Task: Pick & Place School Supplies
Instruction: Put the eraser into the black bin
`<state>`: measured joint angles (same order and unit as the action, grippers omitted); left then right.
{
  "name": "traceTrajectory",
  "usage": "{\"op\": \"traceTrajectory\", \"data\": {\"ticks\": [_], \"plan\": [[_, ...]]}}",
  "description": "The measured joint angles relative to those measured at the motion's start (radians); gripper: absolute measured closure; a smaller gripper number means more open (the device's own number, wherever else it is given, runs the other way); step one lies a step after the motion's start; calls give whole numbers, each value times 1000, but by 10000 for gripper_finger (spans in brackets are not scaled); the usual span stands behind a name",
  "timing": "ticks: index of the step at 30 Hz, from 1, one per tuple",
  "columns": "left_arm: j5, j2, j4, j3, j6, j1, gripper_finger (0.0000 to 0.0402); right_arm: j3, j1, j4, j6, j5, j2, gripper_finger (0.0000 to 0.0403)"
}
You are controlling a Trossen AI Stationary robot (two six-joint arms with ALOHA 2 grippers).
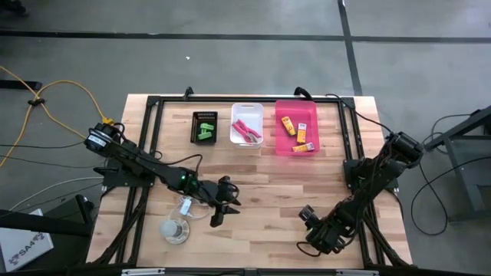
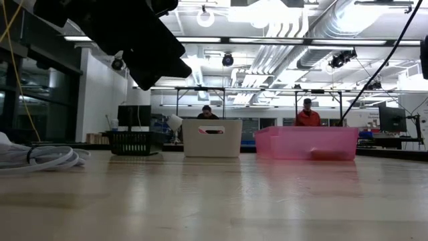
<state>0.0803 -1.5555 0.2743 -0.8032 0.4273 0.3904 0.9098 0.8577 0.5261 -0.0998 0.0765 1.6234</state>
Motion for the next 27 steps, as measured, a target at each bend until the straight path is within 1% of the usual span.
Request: {"op": "traceTrajectory", "data": {"ticks": [12, 16, 19, 27], "plan": [[0, 0, 0, 0, 0, 0, 262, -19, 1, -34, 0, -4, 4, 237], [-1, 0, 0, 0, 0, 0, 262, -50, 5, -92, 1, -28, 4, 237], [-1, 0, 0, 0, 0, 0, 262, -73, 12, -127, 26, -30, 4, 237], [-1, 0, 0, 0, -1, 0, 262, -102, 13, -143, 62, -23, 4, 237]]}}
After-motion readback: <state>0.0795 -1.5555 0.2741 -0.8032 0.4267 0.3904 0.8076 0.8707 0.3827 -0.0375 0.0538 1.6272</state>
